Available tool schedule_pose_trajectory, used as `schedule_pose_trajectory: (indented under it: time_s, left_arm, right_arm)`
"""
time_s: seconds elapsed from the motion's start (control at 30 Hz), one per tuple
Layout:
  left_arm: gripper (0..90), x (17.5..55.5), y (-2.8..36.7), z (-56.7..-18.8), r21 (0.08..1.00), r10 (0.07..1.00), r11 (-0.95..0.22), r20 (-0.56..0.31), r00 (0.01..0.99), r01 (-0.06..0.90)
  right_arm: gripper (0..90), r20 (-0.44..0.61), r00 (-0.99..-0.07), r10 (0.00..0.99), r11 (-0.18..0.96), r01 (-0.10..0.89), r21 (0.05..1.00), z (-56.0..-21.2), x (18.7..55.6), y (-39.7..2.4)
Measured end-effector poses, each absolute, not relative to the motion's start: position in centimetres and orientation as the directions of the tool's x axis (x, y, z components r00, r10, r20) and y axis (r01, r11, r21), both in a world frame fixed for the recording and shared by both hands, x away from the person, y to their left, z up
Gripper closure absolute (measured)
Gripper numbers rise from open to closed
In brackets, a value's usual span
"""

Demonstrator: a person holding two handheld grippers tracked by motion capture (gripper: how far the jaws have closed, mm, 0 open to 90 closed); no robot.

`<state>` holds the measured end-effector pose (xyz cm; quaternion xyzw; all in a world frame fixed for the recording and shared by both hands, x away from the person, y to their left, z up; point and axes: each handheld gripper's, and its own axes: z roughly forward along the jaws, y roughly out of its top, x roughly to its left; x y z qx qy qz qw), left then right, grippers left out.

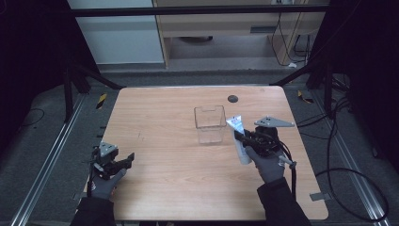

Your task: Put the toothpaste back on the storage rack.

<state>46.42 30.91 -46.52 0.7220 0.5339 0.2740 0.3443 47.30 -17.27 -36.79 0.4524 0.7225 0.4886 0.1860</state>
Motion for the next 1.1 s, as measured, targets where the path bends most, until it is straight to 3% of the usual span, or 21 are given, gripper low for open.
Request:
schedule_pose_trajectory:
  time_s: [0.33,1.1]
  left_arm:
    - [31.2,46.4,31.0,-46.5,0.791,0.96,-0.19,0.026,0.277,0.582]
    - [31.3,46.3,31.1,-46.4,0.798,0.961,-0.181,0.018,0.278,0.575]
  right_arm:
    - [73.5,0.172,-0.497,0.85,0.005,0.334,0.943,-35.2,49.0,-15.6]
    - [73.3,0.238,-0.471,0.85,-0.123,0.262,0.957,-35.3,54.8,-12.4]
